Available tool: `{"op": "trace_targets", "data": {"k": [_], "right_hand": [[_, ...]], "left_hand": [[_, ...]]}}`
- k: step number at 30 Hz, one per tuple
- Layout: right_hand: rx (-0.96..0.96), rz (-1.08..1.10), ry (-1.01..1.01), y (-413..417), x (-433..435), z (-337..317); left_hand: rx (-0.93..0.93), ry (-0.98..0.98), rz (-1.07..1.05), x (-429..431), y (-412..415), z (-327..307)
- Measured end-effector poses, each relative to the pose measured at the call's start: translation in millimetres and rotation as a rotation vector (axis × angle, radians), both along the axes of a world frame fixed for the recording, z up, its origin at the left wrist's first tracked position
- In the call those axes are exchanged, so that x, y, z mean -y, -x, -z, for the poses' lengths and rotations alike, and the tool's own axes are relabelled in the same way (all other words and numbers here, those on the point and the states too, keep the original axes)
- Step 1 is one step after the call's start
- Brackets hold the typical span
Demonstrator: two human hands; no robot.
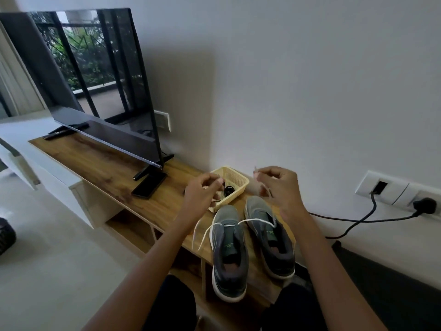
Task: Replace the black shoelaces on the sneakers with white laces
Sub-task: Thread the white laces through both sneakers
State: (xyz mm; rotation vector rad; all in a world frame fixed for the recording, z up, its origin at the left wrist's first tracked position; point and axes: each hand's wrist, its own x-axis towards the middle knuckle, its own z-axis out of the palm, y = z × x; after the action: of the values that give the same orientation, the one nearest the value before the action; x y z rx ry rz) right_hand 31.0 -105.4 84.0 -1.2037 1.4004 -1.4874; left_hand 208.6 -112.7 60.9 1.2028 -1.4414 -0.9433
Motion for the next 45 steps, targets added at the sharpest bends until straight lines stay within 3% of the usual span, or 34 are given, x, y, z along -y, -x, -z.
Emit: {"op": "trace_targets", "data": {"k": [7, 11, 17, 19, 23, 33, 37, 42, 45], "right_hand": [[-0.932, -0.078, -0.167, 4, 40, 122], [-1.419, -0.195, -0.138, 0, 60, 151], [-1.643, -0.297, -0.106, -3, 75, 166], [-1.588, -0.347, -0.115, -1, 79, 168], [-1.284, -0.434, -0.233, 4, 87, 165], [-0.905, -0.532, -0.4, 16, 94, 156], [-0.74, -0.322, -0.251, 14, 77, 132], [-0.073, -0.193, -0.06, 4, 33, 53], [0.159, -0.168, 0.04, -6, 8, 1]], "left_hand": [[0.247, -0.211, -0.05, 19, 11, 124], [0.39, -0.206, 0.114, 29, 26, 165], [0.591, -0.142, 0.099, 35, 30, 180], [0.677, -0.122, 0.075, 33, 31, 179], [0.802, -0.146, 0.042, 29, 34, 174], [0.812, -0.17, 0.019, 30, 35, 170], [0.532, -0.193, -0.053, 29, 28, 153], [0.031, -0.009, -0.097, 19, 24, 65], [-0.212, 0.112, -0.064, 2, 26, 0]]}}
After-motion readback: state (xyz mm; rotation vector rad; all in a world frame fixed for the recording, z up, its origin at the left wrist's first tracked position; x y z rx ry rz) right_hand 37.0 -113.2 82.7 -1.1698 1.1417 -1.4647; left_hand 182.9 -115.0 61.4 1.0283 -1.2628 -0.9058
